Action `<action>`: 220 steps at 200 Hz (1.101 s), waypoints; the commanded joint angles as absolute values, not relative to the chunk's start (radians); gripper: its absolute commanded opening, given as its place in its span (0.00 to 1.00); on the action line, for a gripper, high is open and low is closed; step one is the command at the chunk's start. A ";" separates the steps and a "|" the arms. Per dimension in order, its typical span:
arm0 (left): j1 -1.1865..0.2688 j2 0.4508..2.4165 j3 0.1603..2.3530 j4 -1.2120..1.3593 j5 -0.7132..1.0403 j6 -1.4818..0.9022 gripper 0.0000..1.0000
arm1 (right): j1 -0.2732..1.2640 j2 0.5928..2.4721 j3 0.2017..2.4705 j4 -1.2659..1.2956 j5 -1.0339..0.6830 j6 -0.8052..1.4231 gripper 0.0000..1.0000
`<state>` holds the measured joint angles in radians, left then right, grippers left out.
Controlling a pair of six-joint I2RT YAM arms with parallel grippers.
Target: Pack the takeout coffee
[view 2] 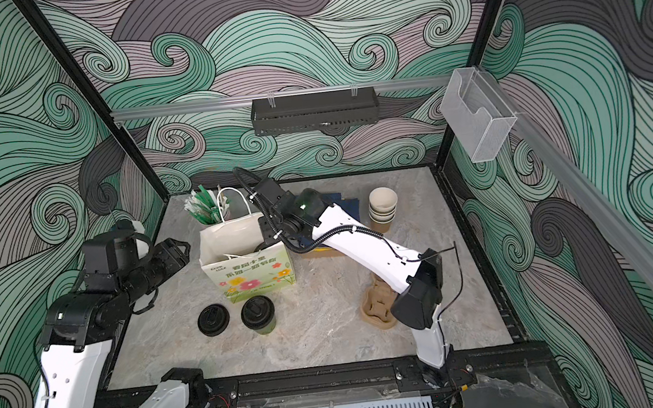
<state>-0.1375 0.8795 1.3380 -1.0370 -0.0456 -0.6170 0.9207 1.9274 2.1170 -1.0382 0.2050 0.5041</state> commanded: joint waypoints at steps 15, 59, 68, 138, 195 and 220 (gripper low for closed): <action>-0.133 0.836 1.380 -1.162 -0.033 -0.541 0.61 | 0.917 1.941 2.143 -1.097 0.265 0.470 0.35; -0.133 0.807 1.381 -1.193 -0.034 -0.523 0.61 | 0.904 1.986 2.184 -1.097 0.226 0.445 0.18; -0.133 0.802 1.379 -1.197 -0.031 -0.519 0.61 | 0.900 1.994 2.196 -1.098 0.217 0.436 0.15; -0.133 0.804 1.415 -1.221 -0.019 -0.448 0.65 | 0.845 2.101 2.363 -1.094 0.109 0.309 0.00; -0.133 0.850 1.422 -1.180 0.039 -0.349 0.69 | 0.775 2.217 2.581 -1.115 0.019 0.220 0.16; -0.133 0.915 1.450 -1.144 0.061 -0.319 0.77 | 0.763 2.177 2.640 -1.146 0.014 0.239 0.36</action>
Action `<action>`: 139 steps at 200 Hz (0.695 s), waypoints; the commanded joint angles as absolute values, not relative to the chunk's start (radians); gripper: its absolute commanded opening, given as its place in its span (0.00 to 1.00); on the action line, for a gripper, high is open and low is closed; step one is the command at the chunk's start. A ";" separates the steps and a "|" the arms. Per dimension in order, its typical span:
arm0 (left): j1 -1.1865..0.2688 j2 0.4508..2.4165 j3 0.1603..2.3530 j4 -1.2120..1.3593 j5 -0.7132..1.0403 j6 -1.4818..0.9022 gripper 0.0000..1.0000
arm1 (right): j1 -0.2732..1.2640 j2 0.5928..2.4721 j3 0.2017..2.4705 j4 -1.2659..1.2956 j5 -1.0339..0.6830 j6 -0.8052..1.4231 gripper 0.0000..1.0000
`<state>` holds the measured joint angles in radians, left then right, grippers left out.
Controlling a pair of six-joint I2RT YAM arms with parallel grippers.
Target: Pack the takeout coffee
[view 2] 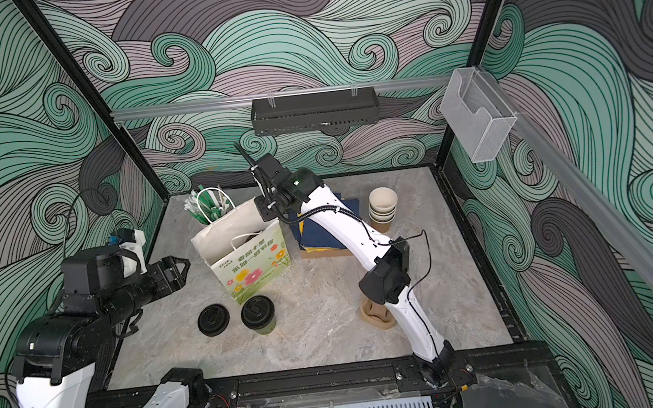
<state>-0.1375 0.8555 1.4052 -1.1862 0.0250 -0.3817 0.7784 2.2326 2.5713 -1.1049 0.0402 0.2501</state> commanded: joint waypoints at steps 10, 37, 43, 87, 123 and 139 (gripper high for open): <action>-0.133 0.949 1.474 -1.136 0.070 -0.310 0.78 | 0.762 2.137 2.645 -1.161 0.010 0.253 0.45; -0.132 1.023 1.517 -1.084 0.068 -0.300 0.79 | 0.762 1.972 2.532 -1.185 -0.018 0.329 0.53; -0.132 1.037 1.523 -1.067 0.063 -0.306 0.79 | 0.763 1.924 2.471 -1.179 -0.046 0.367 0.53; -0.132 1.127 1.540 -0.943 0.038 -0.390 0.78 | 0.886 1.526 1.831 -0.735 -0.148 0.688 0.56; -0.132 1.112 1.507 -0.857 0.035 -0.472 0.76 | 0.988 1.408 1.575 -0.387 0.036 0.908 0.62; -0.132 1.088 1.476 -0.835 0.031 -0.487 0.76 | 1.009 1.429 1.549 -0.292 0.056 0.973 0.63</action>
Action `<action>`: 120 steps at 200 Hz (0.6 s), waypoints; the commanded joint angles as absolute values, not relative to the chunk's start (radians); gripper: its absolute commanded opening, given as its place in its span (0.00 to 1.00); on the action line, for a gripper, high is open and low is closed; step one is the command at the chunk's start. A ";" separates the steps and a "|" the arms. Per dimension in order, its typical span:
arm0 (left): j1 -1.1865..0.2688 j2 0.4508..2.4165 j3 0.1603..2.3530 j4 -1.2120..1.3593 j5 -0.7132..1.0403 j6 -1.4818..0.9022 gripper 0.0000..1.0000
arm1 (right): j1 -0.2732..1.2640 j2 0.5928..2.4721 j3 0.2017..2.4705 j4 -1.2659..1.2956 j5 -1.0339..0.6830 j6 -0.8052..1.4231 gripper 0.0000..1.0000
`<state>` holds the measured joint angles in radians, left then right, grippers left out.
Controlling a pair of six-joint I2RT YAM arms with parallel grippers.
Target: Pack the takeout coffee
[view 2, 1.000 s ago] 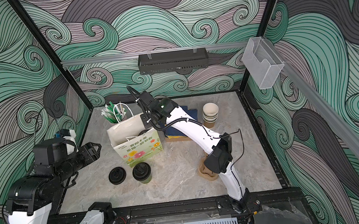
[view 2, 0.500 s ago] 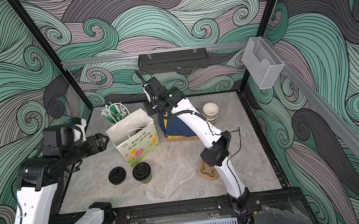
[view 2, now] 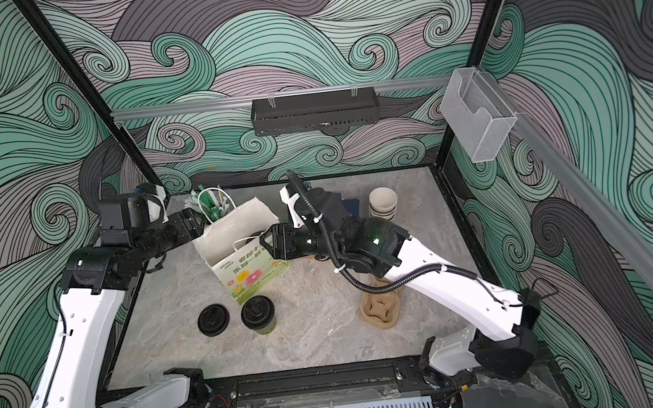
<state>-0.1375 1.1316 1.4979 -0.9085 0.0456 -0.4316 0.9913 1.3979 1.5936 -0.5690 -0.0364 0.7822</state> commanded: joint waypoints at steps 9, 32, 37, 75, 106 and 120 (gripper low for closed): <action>-0.131 1.080 1.466 -0.837 0.030 -0.491 0.76 | 1.020 1.445 1.543 -0.274 0.072 1.026 0.64; -0.132 1.066 1.458 -0.860 0.034 -0.494 0.76 | 1.046 1.468 1.502 -0.217 0.105 1.155 0.67; -0.132 1.061 1.456 -0.861 0.034 -0.495 0.76 | 1.052 1.470 1.492 -0.201 0.112 1.180 0.67; -0.131 1.033 1.448 -0.872 0.026 -0.504 0.75 | 1.070 1.482 1.437 -0.148 0.180 1.323 0.70; -0.132 1.022 1.445 -0.871 0.009 -0.514 0.74 | 1.070 1.522 1.439 -0.096 0.192 1.376 0.66; -0.131 1.013 1.441 -0.864 0.000 -0.518 0.74 | 1.070 1.548 1.452 -0.079 0.195 1.385 0.62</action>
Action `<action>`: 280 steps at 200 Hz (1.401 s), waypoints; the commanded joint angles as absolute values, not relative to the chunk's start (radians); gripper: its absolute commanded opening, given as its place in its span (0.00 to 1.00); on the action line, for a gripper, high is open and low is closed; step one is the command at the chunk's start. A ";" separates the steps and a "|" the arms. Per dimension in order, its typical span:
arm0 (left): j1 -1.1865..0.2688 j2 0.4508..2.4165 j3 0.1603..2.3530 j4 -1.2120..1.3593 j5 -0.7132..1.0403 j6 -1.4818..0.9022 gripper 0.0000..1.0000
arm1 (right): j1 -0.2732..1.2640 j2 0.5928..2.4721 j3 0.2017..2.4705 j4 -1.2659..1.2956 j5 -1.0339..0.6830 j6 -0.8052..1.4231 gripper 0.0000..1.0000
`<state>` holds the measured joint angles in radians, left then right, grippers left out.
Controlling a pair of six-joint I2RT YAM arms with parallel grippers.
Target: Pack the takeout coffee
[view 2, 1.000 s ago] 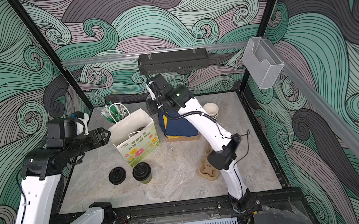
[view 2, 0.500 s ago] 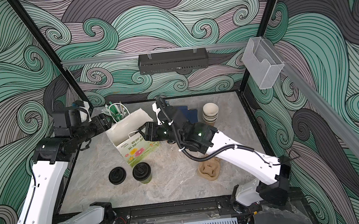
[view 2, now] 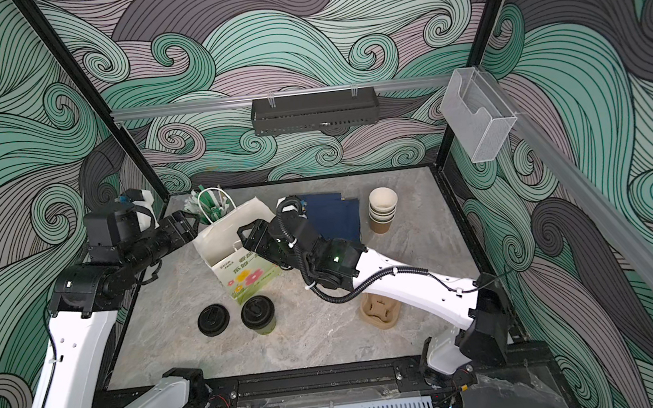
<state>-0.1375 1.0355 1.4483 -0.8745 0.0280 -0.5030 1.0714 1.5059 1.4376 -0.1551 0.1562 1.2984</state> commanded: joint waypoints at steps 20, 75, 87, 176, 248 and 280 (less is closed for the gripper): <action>-0.132 1.006 1.438 -0.865 -0.013 -0.518 0.74 | 1.069 1.577 1.464 -0.062 0.196 1.405 0.53; -0.132 0.984 1.435 -0.894 -0.039 -0.513 0.74 | 1.030 1.603 1.483 -0.060 0.191 1.393 0.16; -0.132 0.973 1.431 -0.897 -0.049 -0.512 0.74 | 1.012 1.605 1.486 -0.070 0.176 1.386 0.11; -0.131 0.938 1.410 -0.927 -0.022 -0.497 0.74 | 0.874 1.636 1.527 -0.161 -0.027 1.282 0.00; -0.132 0.932 1.387 -0.912 0.044 -0.517 0.75 | 0.781 1.680 1.614 -0.261 -0.206 1.140 0.00; -0.132 0.934 1.365 -0.896 0.071 -0.530 0.75 | 0.759 1.692 1.661 -0.316 -0.251 1.087 0.00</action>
<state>-0.1375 0.9440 1.3769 -0.9035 0.0315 -0.5129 0.7734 1.6817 1.6112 -0.2653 -0.1856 1.1461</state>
